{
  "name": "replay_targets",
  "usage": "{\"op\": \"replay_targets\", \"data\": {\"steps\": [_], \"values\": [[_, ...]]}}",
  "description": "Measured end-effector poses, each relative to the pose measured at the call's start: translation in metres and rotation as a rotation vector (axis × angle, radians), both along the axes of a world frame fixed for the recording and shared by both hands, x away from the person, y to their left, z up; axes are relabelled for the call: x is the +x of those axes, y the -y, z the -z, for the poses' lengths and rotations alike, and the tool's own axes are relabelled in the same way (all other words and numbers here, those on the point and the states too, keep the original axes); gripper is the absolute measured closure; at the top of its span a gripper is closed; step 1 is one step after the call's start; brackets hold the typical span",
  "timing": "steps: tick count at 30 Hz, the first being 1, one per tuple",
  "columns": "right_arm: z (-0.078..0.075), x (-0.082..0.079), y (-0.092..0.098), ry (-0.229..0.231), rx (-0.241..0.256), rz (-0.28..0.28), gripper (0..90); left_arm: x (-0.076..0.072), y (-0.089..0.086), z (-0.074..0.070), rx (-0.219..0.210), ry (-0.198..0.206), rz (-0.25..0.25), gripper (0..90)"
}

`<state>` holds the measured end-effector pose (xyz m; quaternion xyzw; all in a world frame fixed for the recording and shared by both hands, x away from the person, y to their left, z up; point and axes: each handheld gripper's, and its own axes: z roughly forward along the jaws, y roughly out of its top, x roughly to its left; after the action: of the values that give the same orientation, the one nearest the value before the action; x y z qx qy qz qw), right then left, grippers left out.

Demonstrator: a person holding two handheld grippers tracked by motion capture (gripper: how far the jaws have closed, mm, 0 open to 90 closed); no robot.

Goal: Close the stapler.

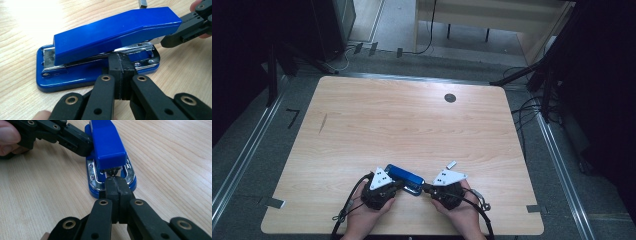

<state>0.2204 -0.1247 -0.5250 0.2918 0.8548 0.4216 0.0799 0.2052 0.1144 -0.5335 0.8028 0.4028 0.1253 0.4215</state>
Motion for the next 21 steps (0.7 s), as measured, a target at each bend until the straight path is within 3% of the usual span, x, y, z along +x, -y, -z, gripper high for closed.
{"op": "replay_targets", "data": {"steps": [6, 12, 15, 21], "values": [[0.001, 0.001, -0.001, 0.005, -0.012, 0.003, 90.0, 0.0, 0.0, 0.0, 0.006, 0.005, 0.003, 90.0], [-0.005, -0.001, 0.001, 0.009, 0.039, -0.004, 90.0, -0.001, 0.001, 0.0, 0.013, 0.008, 0.002, 90.0], [-0.007, -0.002, 0.0, 0.019, 0.022, -0.002, 90.0, -0.001, 0.001, 0.0, 0.014, 0.008, 0.002, 90.0], [-0.011, -0.002, 0.001, 0.031, 0.046, -0.001, 90.0, -0.001, 0.001, 0.0, 0.017, 0.012, 0.001, 90.0]]}}
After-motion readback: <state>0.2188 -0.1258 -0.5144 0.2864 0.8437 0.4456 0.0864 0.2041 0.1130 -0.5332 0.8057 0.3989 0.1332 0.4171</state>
